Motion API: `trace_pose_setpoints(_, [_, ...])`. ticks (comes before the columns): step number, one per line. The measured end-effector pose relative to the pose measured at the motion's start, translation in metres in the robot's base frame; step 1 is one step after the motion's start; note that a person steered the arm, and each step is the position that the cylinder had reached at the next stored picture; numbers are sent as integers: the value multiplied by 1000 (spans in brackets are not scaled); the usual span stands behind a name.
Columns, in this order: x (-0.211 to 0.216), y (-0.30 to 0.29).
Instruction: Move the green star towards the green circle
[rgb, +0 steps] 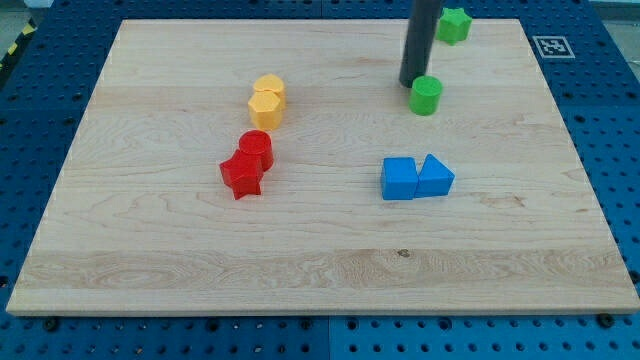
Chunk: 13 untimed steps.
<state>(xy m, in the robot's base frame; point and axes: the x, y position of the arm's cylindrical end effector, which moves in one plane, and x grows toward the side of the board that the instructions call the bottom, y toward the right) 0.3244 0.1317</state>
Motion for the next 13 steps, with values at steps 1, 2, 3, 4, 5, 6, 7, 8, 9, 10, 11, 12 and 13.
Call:
trace_pose_setpoints(1, [0,9])
trace_pose_setpoints(2, [-12,9])
trace_pose_setpoints(3, [-24,32])
trace_pose_setpoints(4, [-24,75])
trace_pose_setpoints(5, [-24,96])
trace_pose_setpoints(6, [-24,97])
trace_pose_setpoints(7, [-24,106])
trace_pose_setpoints(8, [-24,113])
trace_pose_setpoints(9, [-24,113])
trace_pose_setpoints(10, [-25,113])
trace_pose_setpoints(11, [-25,113])
trace_pose_setpoints(12, [-25,113])
trace_pose_setpoints(13, [-28,124])
